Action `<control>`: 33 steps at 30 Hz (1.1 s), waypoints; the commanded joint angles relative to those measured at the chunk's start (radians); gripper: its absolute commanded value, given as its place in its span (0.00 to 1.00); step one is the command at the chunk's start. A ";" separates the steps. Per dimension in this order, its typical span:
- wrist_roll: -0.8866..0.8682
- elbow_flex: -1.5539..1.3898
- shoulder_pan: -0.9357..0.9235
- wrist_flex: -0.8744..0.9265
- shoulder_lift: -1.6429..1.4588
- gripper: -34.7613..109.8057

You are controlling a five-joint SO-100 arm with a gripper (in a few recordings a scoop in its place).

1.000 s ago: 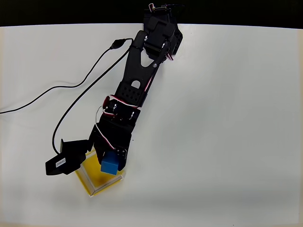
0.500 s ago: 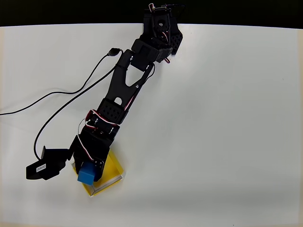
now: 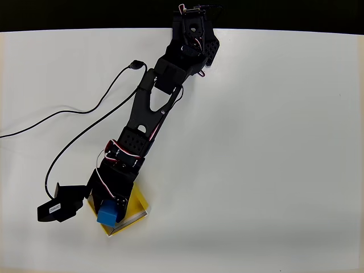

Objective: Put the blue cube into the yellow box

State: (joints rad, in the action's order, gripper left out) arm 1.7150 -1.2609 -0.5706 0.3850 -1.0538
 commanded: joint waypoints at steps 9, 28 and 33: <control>0.009 0.098 0.008 -0.003 -0.008 0.28; 0.014 0.092 0.006 0.029 -0.054 0.51; 0.020 0.051 0.015 0.038 -0.178 0.46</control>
State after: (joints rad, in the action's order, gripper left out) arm 1.7196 -1.2609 -0.5614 0.3988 -0.9741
